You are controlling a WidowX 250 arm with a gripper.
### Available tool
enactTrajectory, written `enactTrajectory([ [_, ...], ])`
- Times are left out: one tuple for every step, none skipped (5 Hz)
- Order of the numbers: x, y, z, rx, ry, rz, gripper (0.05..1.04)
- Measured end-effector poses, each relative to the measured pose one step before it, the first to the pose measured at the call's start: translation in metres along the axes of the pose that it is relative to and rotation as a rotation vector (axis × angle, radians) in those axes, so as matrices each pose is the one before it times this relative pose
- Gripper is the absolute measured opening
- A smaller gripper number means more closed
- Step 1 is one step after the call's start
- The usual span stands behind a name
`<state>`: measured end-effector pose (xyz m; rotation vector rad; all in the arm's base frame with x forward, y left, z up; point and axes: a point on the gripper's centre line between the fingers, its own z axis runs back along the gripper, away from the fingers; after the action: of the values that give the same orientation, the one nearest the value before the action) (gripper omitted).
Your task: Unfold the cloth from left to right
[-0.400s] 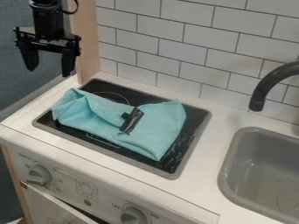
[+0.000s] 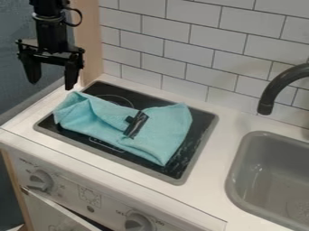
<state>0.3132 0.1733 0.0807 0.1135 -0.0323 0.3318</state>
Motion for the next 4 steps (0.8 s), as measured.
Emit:
enactTrajectory([
  [-0.00069, -0.01013, 0.00785, -0.007, -0.0308, -0.0222, 0.999],
  [0.0006, -0.016, 0.00663, -0.0351, -0.029, -0.0432, 0.999],
  [0.00174, -0.02875, 0.00387, -0.0187, -0.0202, -0.0924, 0.999],
  [0.00144, -0.0301, 0.00267, -0.0009, -0.0108, -0.0859, 0.999],
])
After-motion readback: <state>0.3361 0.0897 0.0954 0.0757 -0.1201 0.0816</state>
